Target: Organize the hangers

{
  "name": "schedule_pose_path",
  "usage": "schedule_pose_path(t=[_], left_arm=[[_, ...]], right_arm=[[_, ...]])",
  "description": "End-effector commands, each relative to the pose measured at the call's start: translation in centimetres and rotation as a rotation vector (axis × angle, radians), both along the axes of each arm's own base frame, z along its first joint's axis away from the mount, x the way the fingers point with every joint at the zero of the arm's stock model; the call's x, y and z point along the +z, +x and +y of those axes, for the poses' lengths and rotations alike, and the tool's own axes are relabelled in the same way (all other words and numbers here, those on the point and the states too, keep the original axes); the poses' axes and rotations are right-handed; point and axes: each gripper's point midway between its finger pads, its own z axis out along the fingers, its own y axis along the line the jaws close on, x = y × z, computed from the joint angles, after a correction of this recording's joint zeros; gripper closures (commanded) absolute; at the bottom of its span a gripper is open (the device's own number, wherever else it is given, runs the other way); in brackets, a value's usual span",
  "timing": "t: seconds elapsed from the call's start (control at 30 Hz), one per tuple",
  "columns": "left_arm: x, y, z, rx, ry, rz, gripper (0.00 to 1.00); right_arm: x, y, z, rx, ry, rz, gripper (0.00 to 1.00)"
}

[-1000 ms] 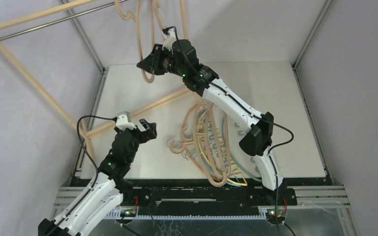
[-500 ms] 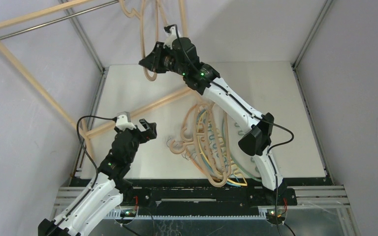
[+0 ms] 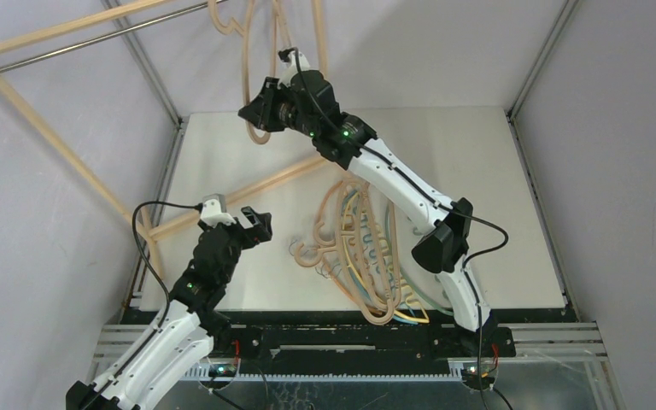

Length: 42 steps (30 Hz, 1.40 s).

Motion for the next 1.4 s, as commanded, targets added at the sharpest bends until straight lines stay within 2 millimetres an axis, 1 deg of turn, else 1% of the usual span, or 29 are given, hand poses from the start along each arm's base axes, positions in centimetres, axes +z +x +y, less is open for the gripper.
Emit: schedule_pose_path(t=[0.0, 0.33, 0.43, 0.67, 0.8, 0.87, 0.97, 1.07, 1.27, 1.37], left_arm=[[0.7, 0.0, -0.2, -0.008, -0.019, -0.031, 0.00], [0.5, -0.1, -0.1, -0.005, -0.015, -0.029, 0.00], [0.6, -0.1, -0.1, -0.007, -0.015, -0.031, 0.01], [0.4, -0.1, -0.1, -0.006, -0.011, -0.028, 0.01], [0.6, -0.1, -0.1, -0.005, -0.012, -0.029, 0.01], [0.6, 0.0, -0.1, -0.003, -0.012, -0.029, 0.01], [0.5, 0.0, -0.2, -0.006, -0.011, -0.026, 0.01], [0.5, 0.0, -0.1, -0.003, -0.010, -0.026, 0.01], [0.8, 0.0, 0.0, 0.001, -0.014, -0.037, 0.00], [0.8, -0.1, 0.1, 0.002, -0.011, -0.036, 0.01]], right_arm=[[1.6, -0.7, 0.7, 0.003, 0.013, -0.048, 0.89], [1.9, -1.8, 1.8, 0.030, 0.012, -0.077, 0.87], [1.3, -1.6, 1.9, 0.027, 0.003, -0.066, 0.86], [-0.4, -0.7, 1.4, 0.021, -0.009, -0.009, 0.85], [-0.4, -0.1, 0.6, 0.003, 0.001, 0.021, 0.85], [-0.5, 0.3, 0.2, -0.006, 0.012, 0.048, 0.82], [-0.3, 0.5, 0.0, 0.012, 0.033, 0.065, 0.79], [0.2, 0.6, -0.1, 0.015, 0.046, 0.052, 0.75], [1.2, 1.4, -0.7, 0.015, 0.095, 0.061, 0.75], [1.3, 1.8, -1.0, 0.017, 0.117, 0.083, 0.75]])
